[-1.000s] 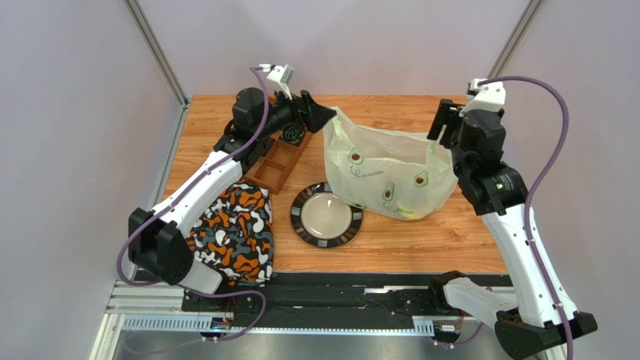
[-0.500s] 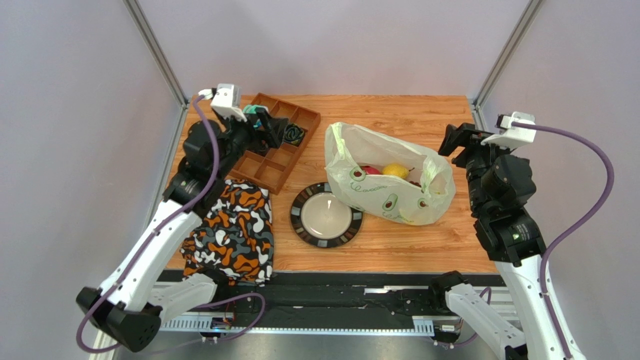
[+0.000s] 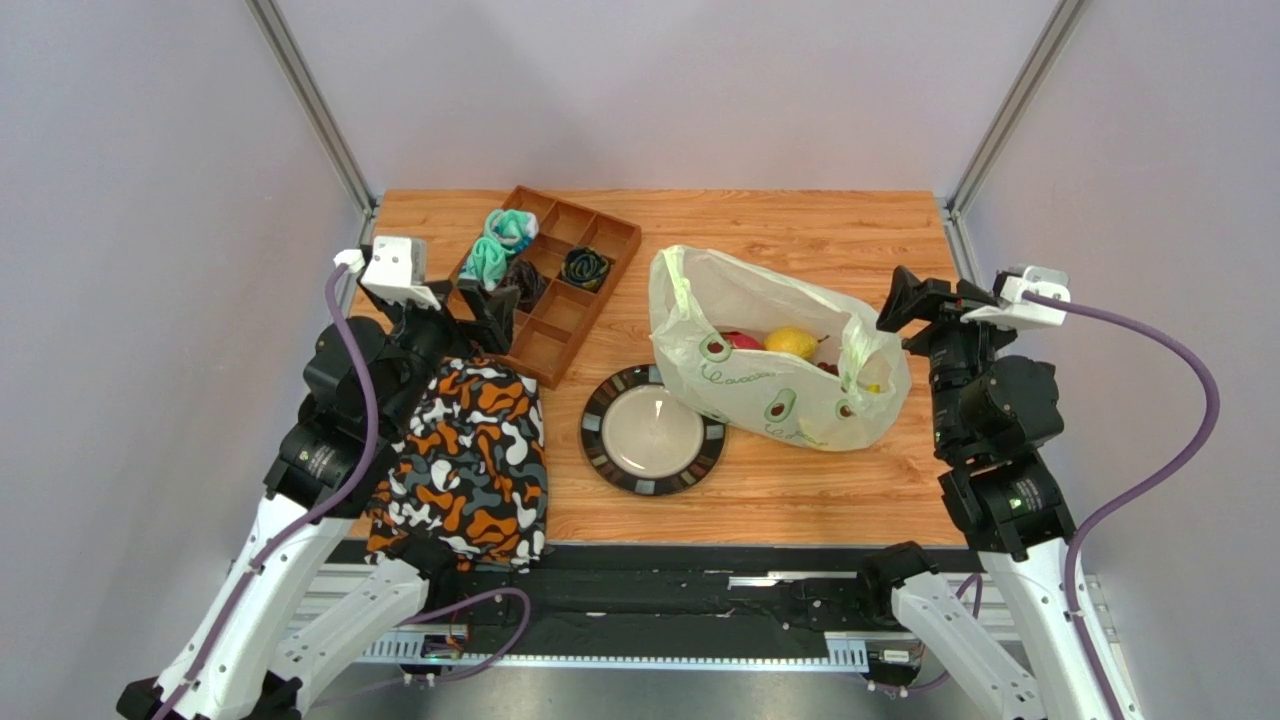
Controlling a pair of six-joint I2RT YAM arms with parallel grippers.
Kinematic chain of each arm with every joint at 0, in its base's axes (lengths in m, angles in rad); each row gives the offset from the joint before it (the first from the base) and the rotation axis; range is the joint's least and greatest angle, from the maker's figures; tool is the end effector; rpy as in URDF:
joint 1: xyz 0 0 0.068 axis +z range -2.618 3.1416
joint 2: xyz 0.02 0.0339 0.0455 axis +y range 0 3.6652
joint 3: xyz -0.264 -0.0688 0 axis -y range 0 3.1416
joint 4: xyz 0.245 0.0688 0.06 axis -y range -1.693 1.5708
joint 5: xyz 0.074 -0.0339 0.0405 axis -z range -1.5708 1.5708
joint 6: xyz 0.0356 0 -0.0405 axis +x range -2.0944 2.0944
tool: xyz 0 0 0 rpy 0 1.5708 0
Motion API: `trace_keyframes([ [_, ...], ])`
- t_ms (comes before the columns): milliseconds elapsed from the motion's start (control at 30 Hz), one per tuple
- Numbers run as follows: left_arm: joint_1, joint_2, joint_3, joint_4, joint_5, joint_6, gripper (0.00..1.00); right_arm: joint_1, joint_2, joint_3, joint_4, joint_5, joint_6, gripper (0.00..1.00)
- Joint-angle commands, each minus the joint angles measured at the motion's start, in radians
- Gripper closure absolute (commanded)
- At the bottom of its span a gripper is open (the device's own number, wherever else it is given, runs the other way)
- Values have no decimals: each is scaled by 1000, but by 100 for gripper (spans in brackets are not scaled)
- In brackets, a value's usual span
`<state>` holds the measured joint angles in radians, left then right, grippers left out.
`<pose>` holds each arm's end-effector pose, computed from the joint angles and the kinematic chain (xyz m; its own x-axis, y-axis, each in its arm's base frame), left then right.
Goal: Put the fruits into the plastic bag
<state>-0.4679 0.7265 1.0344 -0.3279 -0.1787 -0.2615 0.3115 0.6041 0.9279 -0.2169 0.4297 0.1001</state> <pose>0.1340 -0.0606 0.4181 -0.0910 -0.2391 -0.9667 0.2709 0.9282 -0.2550 0.1203 0.0232 0.4096 0.1126 0.1317 -0.9849 0.1049 0.9841 0.1436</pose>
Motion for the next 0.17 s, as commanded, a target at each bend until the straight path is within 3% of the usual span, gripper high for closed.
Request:
trace_keyframes([
  [0, 0, -30, -17, -16, -30, 45, 3, -2, -10, -12, 83, 24, -17, 24],
  [133, 0, -41, -19, -14, -22, 44, 3, 0, -9, -15, 85, 27, -22, 24],
])
